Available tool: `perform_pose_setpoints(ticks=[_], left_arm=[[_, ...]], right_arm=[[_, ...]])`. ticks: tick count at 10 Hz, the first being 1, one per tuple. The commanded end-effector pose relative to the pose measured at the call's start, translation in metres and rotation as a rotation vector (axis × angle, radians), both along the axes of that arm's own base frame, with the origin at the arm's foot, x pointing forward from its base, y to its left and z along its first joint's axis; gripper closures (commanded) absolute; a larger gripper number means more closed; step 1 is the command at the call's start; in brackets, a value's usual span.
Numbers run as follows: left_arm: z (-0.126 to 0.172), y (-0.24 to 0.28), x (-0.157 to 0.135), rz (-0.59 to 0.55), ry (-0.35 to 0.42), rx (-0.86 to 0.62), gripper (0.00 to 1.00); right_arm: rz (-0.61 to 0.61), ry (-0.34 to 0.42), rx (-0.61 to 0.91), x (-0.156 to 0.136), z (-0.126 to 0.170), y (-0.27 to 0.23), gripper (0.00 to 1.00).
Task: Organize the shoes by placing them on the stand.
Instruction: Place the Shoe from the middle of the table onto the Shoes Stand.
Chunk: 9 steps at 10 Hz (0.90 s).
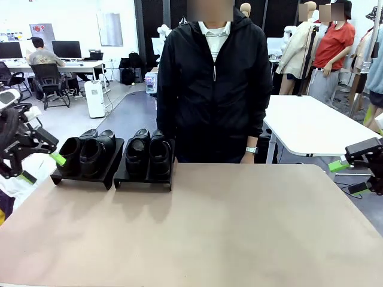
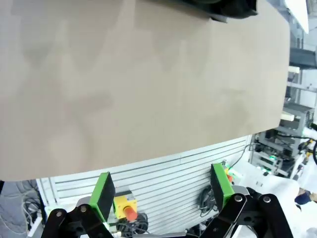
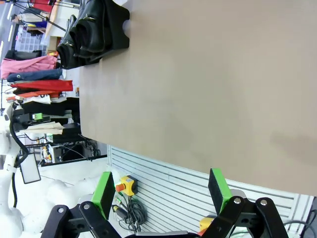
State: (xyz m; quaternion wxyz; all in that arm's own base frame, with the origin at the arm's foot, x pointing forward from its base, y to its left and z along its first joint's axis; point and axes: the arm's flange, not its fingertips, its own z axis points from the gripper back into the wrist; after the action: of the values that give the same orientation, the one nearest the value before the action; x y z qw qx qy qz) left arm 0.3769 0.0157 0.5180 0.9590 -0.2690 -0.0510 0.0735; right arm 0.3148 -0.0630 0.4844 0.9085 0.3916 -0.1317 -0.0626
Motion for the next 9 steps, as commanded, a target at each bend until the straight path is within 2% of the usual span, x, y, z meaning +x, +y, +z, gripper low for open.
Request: perform_pose_setpoints(ticks=[1,9], left_arm=[[0.0066,-0.006,-0.001,-0.012,-0.013,-0.019,0.0],[0.0066,-0.006,-0.001,-0.012,-0.013,-0.019,0.0]], right_arm=[[-0.012,0.009,0.021,0.0007,0.0049,0.0019,0.0],[-0.012,0.009,0.021,0.0007,0.0049,0.0019,0.0]])
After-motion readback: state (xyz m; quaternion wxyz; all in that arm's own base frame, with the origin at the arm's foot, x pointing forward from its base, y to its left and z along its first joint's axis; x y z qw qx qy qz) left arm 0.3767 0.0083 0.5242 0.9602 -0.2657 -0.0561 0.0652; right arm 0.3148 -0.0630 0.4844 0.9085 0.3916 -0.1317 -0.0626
